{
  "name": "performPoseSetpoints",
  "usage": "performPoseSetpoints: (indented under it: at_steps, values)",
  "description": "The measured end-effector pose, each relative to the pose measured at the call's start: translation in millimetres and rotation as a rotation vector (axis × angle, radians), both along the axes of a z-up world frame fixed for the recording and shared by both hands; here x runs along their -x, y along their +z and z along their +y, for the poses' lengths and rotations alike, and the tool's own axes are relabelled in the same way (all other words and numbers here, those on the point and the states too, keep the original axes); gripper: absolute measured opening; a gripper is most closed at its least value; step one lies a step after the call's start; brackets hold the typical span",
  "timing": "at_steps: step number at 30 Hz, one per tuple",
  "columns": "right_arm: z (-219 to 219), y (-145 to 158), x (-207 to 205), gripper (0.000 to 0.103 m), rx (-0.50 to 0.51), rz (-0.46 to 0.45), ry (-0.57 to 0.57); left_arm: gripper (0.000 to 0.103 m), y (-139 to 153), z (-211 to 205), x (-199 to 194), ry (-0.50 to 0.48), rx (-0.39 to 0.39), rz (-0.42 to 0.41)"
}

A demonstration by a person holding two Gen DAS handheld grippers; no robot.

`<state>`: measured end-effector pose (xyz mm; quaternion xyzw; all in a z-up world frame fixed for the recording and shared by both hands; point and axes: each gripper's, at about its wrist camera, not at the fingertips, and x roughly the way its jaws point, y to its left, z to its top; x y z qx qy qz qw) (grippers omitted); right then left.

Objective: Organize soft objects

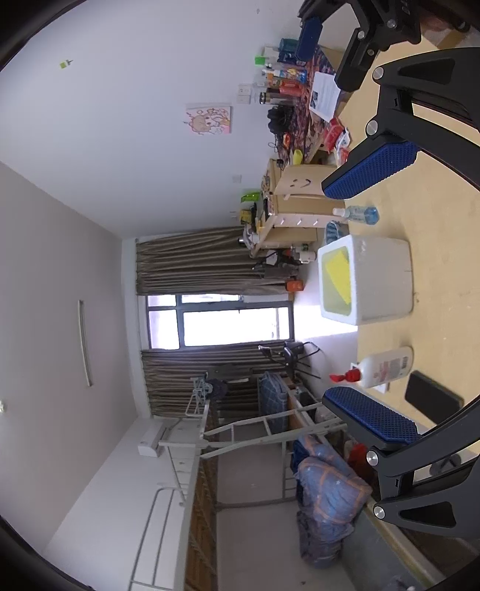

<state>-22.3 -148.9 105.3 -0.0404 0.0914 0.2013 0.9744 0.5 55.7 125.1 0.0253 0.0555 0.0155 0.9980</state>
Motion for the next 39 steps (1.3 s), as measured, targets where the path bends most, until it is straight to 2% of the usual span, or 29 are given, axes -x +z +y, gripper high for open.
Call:
performPoseSetpoints:
  at_steps: [11,24,30,39]
  values:
    - [1.3,-20.7,35.3,0.103,-0.017,-0.023,-0.002,0.102,-21.0,9.3,41.2,0.0,0.023,-0.007]
    - [-1.0,-48.5,72.9,0.103,-0.007,-0.075,-0.084,0.102,-53.9,11.6,76.3,0.017,0.036,-0.026]
    - [-0.3,-64.7,72.6,0.103,-0.012,-0.064,-0.077,0.102,-74.6,10.5,83.0,0.035,0.033,-0.041]
    - [-7.7,-89.3,71.3,0.103,-0.041,-0.051,-0.113,0.102,-105.4,17.0,78.1,0.021,0.036,0.013]
